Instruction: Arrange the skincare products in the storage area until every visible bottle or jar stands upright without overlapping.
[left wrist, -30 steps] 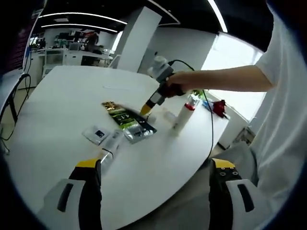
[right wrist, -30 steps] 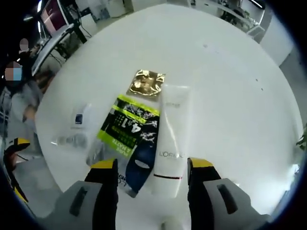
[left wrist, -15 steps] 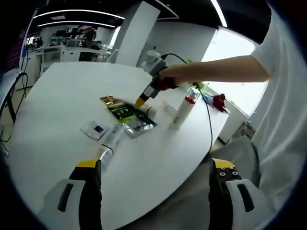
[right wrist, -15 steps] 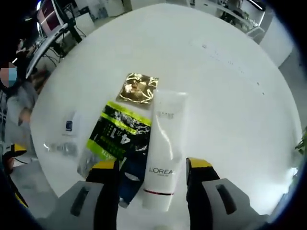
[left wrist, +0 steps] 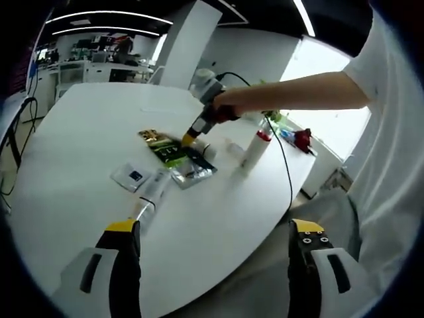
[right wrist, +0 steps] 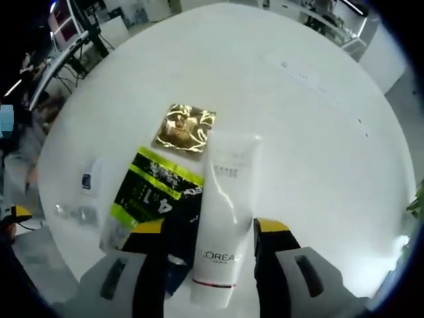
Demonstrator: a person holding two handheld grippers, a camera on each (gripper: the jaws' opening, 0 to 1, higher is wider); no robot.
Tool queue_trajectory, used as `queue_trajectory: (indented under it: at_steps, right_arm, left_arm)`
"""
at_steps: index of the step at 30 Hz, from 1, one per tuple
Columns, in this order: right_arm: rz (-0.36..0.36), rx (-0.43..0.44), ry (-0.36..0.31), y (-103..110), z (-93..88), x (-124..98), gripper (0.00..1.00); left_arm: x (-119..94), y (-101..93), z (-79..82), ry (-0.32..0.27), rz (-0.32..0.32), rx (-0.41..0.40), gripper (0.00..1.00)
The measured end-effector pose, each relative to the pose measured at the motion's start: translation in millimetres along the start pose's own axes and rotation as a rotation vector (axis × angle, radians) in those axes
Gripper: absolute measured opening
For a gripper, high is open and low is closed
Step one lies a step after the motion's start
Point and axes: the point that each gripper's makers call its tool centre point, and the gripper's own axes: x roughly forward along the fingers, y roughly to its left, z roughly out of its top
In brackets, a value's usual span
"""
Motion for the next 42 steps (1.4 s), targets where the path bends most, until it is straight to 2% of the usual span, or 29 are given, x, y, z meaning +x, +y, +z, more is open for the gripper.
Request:
queue_trajectory:
  at_steps: [13, 19, 21, 23, 32, 42]
  right_arm:
    - [-0.009, 0.03, -0.01, -8.2, 7.1, 10.2, 0.48]
    - [-0.025, 0.034, -0.012, -16.1, 8.7, 10.7, 0.37]
    - [-0.026, 0.017, -0.017, -15.2, 7.9, 10.2, 0.36]
    - [-0.029, -0.072, -0.035, -15.9, 10.6, 10.8, 0.35]
    - [-0.037, -0.03, -0.101, -20.6, 10.1, 10.6, 0.32]
    - [-0.099, -0.09, -0.139, -15.3, 12.6, 6.6, 0.29]
  left_arm:
    - [2.6, 4.5, -3.8, 0.009, -0.005, -0.01, 0.84]
    - [3.4, 6.2, -5.1, 0.011, -0.006, -0.013, 0.84]
    - [3.8, 7.1, -6.0, 0.011, -0.007, -0.013, 0.84]
    - [4.5, 6.6, -6.5, 0.013, -0.008, -0.015, 0.84]
    - [3.8, 4.8, -5.7, 0.015, -0.008, -0.009, 0.83]
    - [-5.0, 5.4, -2.8, 0.01, 0.005, 0.004, 0.84]
